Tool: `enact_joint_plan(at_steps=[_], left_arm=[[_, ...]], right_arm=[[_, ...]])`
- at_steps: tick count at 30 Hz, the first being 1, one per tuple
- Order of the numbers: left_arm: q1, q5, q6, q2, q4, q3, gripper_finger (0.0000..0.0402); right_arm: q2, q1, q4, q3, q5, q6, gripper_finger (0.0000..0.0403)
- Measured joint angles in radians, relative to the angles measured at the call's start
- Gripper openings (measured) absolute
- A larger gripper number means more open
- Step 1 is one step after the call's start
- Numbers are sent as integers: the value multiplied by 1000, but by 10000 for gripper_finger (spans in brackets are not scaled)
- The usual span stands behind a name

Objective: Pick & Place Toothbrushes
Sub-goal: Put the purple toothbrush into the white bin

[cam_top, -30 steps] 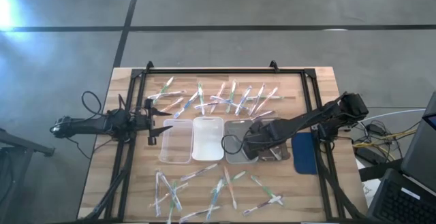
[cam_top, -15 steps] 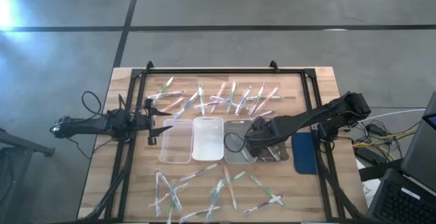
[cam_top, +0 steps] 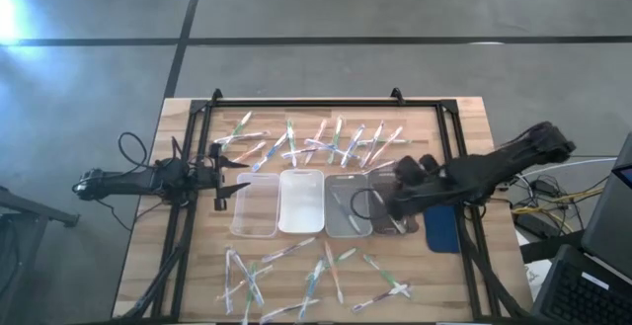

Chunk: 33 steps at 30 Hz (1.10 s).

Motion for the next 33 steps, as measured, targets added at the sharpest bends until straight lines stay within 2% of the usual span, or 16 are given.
enact_joint_plan(at_steps=[10,18,22,26,29,33], left_arm=[[1,0,0,0,0,0,232],[0,0,0,0,0,0,232],[0,0,0,0,0,0,232],[0,0,0,0,0,0,232],[0,0,0,0,0,0,232],[0,0,0,0,0,0,232]], right_arm=[[-289,67,5,-158,151,-103,8],[-468,66,42,-246,271,-390,8],[-552,66,244,-321,323,-565,8],[-615,48,650,-454,321,-834,8],[-623,-9,902,-561,241,-1036,8],[-616,-162,956,-653,88,-1100,8]])
